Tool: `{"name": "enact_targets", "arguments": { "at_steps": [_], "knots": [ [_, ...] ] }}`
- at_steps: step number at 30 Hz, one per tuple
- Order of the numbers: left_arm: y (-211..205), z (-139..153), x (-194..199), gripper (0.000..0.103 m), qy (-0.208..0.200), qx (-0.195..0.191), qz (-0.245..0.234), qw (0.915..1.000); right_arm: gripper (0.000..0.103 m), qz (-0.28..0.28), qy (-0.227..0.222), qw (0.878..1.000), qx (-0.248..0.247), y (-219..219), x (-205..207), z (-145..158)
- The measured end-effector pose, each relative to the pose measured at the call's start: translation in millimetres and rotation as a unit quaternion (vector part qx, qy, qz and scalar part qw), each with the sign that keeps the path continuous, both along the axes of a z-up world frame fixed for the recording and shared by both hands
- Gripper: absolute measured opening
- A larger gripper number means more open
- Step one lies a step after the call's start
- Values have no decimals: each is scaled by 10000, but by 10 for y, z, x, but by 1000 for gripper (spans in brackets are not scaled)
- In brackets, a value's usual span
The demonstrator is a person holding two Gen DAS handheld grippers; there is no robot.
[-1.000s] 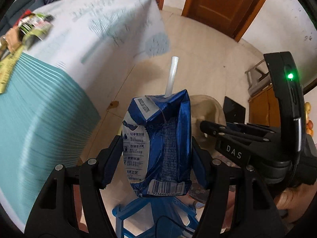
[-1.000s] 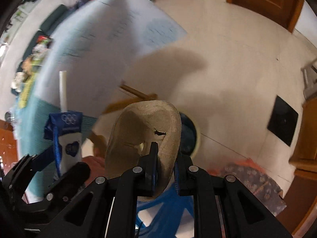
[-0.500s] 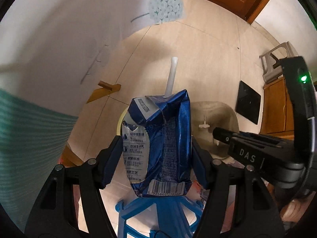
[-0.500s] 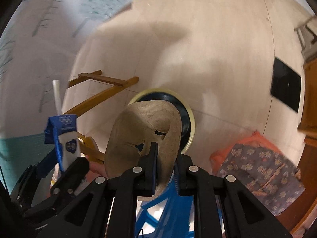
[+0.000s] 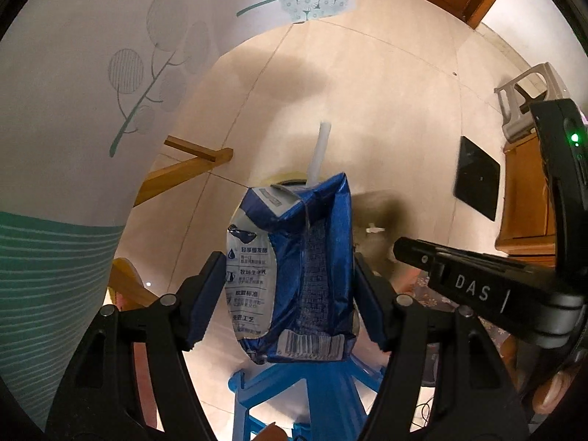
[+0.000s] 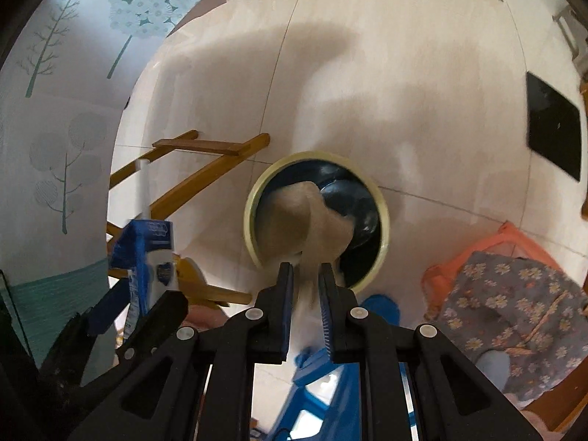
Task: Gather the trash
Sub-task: 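Open the right gripper over the bin while the left gripper releases the carton, then move both tools back over the table toward the remaining trash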
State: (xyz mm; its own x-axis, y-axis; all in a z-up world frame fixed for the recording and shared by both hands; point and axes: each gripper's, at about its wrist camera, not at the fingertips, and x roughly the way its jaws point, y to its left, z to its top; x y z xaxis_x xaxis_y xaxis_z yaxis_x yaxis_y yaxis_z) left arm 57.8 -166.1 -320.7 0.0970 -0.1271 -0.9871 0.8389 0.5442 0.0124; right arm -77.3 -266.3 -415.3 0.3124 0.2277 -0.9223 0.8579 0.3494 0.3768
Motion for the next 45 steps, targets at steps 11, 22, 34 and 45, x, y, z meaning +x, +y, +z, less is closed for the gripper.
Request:
{"name": "enact_targets", "arguments": {
  "at_steps": [11, 22, 34, 45],
  "knots": [
    [-17, -67, 9, 86, 62, -41, -22, 10000, 35, -33, 26, 9999, -97, -55, 23, -35],
    [158, 321, -183, 85, -86, -132, 163, 9997, 35, 385, 700, 9941, -736, -14, -108, 125],
    [430, 1289, -315, 85, -120, -673, 334, 9971, 35, 368, 549, 9937, -904, 316, -105, 1035],
    [975, 2550, -164, 78, -260, -1712, 312, 9844, 35, 949, -718, 9761, -1820, 873, 14, 2565]
  ]
}}
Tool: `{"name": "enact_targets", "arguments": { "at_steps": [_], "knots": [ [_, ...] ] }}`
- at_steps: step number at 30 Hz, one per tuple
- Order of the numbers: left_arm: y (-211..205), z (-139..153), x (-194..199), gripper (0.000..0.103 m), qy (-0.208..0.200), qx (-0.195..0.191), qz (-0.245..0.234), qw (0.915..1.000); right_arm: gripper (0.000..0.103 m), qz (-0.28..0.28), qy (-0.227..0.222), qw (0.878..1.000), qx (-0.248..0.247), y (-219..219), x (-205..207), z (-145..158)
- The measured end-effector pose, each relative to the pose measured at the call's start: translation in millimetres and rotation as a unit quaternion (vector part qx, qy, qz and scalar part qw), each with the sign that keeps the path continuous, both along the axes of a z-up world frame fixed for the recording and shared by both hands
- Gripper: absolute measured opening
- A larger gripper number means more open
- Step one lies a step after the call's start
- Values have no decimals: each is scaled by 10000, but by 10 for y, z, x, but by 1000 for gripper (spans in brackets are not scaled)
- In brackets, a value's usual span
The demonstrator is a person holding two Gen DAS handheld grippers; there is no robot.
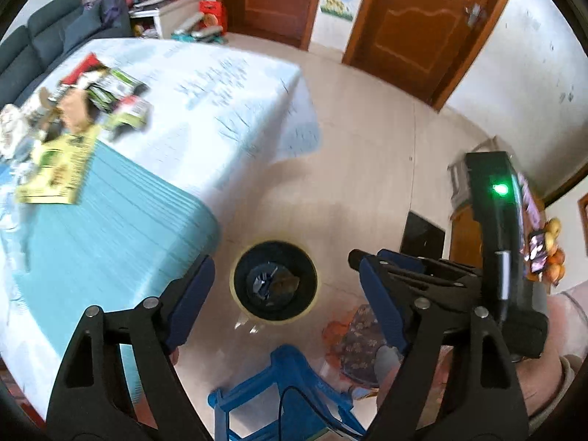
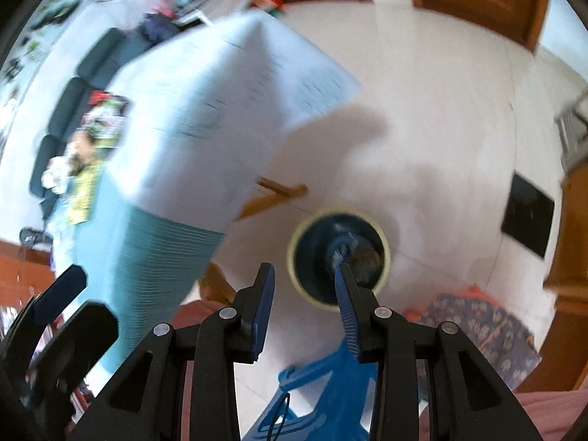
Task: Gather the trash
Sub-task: 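Move both tools back over the table toward the remaining trash, then grasp the clear plastic bottle with the left gripper while the right gripper grasps the yellow snack bag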
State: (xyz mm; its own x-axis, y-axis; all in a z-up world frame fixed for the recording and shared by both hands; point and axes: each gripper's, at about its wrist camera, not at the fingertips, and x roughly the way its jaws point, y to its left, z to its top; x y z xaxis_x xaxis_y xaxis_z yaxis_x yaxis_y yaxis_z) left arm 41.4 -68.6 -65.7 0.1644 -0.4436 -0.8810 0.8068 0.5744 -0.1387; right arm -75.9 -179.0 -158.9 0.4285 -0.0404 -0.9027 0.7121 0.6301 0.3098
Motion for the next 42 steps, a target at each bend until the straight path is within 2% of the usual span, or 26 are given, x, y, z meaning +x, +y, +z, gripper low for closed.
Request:
{"name": "enact_targets", "arguments": {
  "at_steps": [6, 9, 12, 18, 25, 29, 33, 37, 42],
  "knots": [
    [552, 534, 311, 76, -69, -391, 610, 9973, 35, 549, -577, 9957, -473, 324, 260, 732],
    [859, 738, 476, 75, -240, -452, 1011, 9936, 35, 841, -810, 9912, -622, 499, 454, 1030],
    [1177, 879, 672, 75, -411, -451, 1372, 9887, 35, 1157, -947, 9862, -707, 632, 739, 1239],
    [1820, 1021, 1162, 75, -432, -583, 2040, 9763, 35, 1882, -981, 9729, -917, 983, 1343, 1444],
    [2434, 962, 1690, 75, -619, -407, 2777, 9578, 35, 2650, -973, 9528, -1116, 1375, 2046, 1264],
    [2627, 779, 1924, 75, -442, -334, 2992, 9526, 35, 3144, -923, 9359, -1292, 1570, 2420, 1089],
    [2669, 521, 2109, 75, -252, -193, 3064, 9514, 35, 3526, -746, 9205, -1509, 1761, 2765, 821],
    [2549, 226, 2308, 75, 21, -66, 3069, 9517, 35, 3649, -654, 9163, -1512, 1838, 2976, 599],
    [2420, -43, 2492, 75, 181, 67, 3077, 9513, 35, 3614, -583, 9198, -1412, 1829, 3099, 423]
  ]
}}
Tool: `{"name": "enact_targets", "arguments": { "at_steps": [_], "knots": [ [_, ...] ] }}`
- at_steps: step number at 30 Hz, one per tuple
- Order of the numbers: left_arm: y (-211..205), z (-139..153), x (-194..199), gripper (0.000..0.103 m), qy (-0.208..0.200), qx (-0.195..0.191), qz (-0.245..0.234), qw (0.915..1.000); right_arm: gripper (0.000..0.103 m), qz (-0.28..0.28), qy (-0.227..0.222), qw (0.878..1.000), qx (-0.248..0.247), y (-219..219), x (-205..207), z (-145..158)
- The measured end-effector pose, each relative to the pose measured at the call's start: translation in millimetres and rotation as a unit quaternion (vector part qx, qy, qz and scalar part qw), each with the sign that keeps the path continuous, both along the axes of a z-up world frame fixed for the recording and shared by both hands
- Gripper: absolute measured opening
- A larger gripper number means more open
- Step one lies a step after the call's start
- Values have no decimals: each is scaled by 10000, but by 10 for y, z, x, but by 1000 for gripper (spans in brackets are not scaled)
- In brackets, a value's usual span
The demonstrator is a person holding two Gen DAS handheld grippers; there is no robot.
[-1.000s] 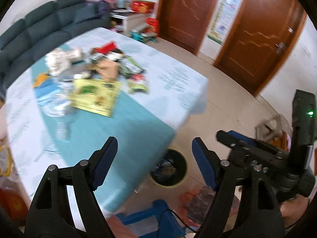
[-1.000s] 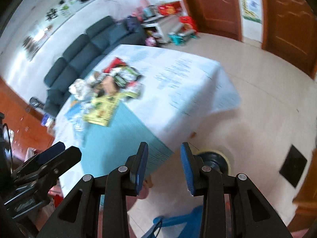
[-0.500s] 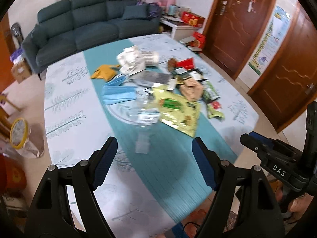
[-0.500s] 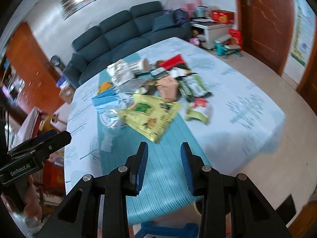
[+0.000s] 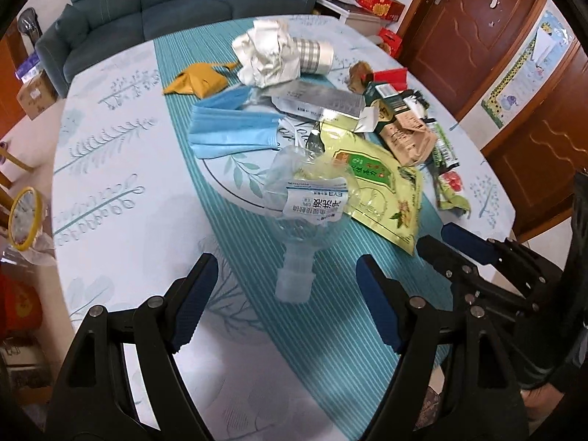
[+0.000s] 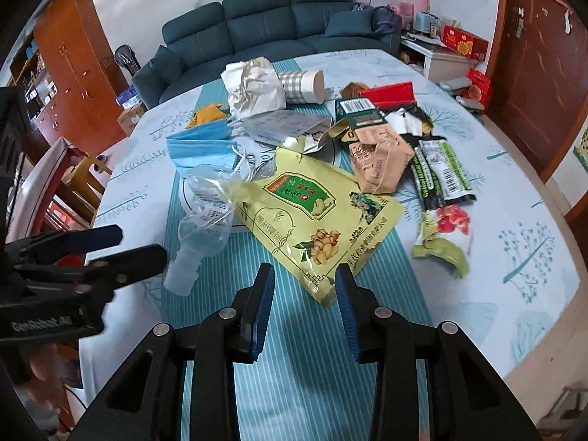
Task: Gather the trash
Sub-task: 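Grasp the clear plastic bottle with the left gripper while the right gripper grasps the yellow snack bag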
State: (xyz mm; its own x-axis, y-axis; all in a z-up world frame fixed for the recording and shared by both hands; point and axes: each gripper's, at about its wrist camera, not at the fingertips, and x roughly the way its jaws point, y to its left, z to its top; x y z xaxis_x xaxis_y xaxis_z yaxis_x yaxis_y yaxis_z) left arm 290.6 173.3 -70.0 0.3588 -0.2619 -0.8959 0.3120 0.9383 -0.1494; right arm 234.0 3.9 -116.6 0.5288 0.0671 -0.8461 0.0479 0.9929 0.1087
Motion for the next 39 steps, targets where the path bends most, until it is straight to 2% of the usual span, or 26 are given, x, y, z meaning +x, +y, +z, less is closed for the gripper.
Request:
{"name": "enact_targets", "arguments": {
  "at_steps": [4, 11, 15, 16, 17, 18, 20, 22, 23, 29, 35, 39],
  "knots": [
    [-152, -179, 93, 75, 60, 153, -22, 9999, 35, -41, 60, 10000, 34, -40, 34, -75],
    [-429, -424, 232, 75, -84, 559, -68, 9984, 35, 33, 71, 10000, -49, -80, 33, -106],
    [-475, -524, 315, 75, 8, 600, -29, 9982, 35, 122, 44, 9998, -134, -52, 49, -106],
    [-451, -530, 327, 70, 39, 559, -12, 9984, 35, 152, 29, 9998, -152, -37, 56, -104],
    [-441, -538, 343, 56, 67, 489, -7, 9988, 35, 202, 9, 9996, -190, -17, 72, -102],
    [-417, -544, 363, 56, 125, 415, -18, 9991, 35, 244, -7, 9994, -229, 10, 82, -98],
    [-348, -533, 385, 56, 174, 273, 30, 9995, 39, 362, -51, 9985, -407, 85, 124, -97],
    [-272, -503, 404, 55, 163, 192, 96, 9996, 60, 472, -92, 9971, -584, 161, 166, -100],
    [-230, -483, 412, 55, 161, 158, 130, 9997, 64, 551, -123, 9959, -707, 219, 191, -101],
    [75, -318, 425, 55, 95, -55, 344, 9993, 69, 1029, -340, 9808, -1621, 618, 400, -173],
    [409, -246, 505, 55, 152, -147, 682, 9974, 70, 1491, -457, 9583, -2393, 1045, 664, -334],
    [628, -268, 540, 55, 221, -212, 867, 9958, 70, 1503, -400, 9457, -2855, 1181, 826, -460]
  ]
}}
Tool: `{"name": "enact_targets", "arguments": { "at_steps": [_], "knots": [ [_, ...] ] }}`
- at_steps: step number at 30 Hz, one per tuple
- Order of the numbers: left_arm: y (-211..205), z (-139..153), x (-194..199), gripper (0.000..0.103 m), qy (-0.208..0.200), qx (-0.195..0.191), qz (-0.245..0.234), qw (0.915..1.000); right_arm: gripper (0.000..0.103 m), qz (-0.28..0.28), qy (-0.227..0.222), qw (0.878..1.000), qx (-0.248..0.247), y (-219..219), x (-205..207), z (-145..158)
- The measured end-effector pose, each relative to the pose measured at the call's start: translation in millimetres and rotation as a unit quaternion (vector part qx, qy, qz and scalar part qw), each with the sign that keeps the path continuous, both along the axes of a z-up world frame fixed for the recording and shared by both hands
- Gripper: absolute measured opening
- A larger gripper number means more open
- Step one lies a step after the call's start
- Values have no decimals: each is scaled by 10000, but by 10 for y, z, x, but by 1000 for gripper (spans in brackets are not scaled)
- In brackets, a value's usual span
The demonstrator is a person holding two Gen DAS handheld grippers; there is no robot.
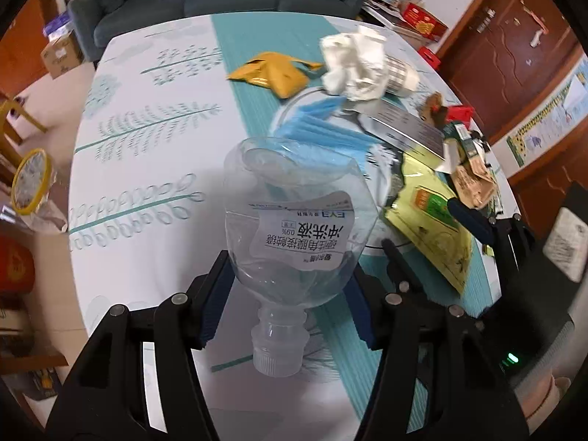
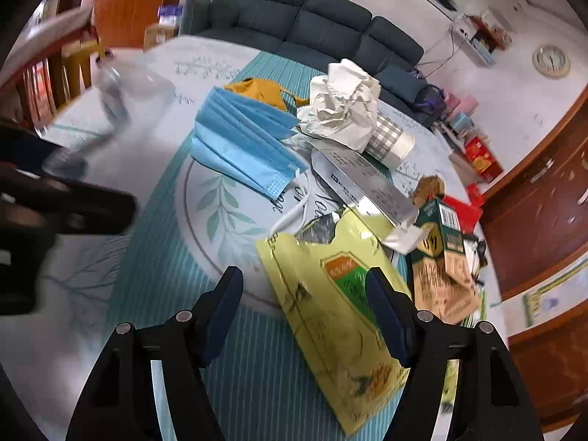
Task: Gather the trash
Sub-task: 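Grasp the clear plastic bottle with the left gripper while the right gripper grasps the yellow snack bag, then carry the bottle and snack bag over the black trash bin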
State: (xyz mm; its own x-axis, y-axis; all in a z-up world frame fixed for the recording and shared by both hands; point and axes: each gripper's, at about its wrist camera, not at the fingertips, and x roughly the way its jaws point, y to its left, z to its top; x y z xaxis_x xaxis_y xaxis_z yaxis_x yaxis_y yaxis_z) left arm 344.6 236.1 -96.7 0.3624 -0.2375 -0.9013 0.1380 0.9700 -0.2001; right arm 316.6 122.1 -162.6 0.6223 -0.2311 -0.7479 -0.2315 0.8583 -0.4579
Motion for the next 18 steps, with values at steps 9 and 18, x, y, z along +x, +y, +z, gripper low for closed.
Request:
{"name": "enact_targets", "arguments": {
  "at_steps": [9, 18],
  "knots": [
    [178, 66, -66, 55, 42, -64, 19, 10000, 8, -359, 304, 9983, 342, -201, 118, 71],
    [-77, 434, -342, 55, -126, -221, -474, 9986, 4, -626, 252, 9690, 2376, -867, -353, 832]
  ]
}}
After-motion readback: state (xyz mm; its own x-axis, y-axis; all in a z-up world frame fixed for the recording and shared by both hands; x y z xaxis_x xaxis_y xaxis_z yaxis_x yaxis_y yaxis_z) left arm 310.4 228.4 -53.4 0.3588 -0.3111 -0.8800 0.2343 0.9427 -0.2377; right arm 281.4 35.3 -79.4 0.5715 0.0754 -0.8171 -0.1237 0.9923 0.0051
